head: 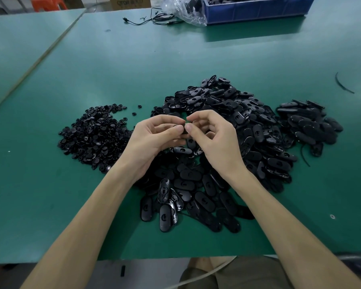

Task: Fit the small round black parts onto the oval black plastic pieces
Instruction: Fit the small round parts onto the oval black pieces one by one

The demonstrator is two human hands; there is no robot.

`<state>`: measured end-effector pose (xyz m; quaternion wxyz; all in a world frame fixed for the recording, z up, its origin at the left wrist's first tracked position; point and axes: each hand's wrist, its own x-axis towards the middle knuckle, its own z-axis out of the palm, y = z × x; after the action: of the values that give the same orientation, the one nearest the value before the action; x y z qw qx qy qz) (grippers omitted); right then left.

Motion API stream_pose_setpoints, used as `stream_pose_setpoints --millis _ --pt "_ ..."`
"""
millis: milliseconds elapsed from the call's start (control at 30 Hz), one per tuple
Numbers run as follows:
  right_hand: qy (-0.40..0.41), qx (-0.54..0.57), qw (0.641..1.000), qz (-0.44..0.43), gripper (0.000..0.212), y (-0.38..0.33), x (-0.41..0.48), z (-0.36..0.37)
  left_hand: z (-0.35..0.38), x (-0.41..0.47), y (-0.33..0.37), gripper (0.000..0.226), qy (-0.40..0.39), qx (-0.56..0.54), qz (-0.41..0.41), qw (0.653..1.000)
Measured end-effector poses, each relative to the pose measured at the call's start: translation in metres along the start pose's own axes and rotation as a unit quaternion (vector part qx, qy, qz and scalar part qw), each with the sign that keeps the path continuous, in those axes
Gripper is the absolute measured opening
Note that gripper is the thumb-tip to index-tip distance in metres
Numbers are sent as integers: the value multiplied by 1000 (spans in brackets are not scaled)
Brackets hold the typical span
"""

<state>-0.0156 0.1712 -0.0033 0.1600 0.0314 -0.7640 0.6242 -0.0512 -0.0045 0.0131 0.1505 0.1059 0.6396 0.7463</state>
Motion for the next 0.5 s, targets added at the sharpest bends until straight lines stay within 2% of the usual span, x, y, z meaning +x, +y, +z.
stream_pose_setpoints --millis 500 --pt "-8 14 1000 10 4 2 0 -1 10 -4 -2 10 14 122 29 992"
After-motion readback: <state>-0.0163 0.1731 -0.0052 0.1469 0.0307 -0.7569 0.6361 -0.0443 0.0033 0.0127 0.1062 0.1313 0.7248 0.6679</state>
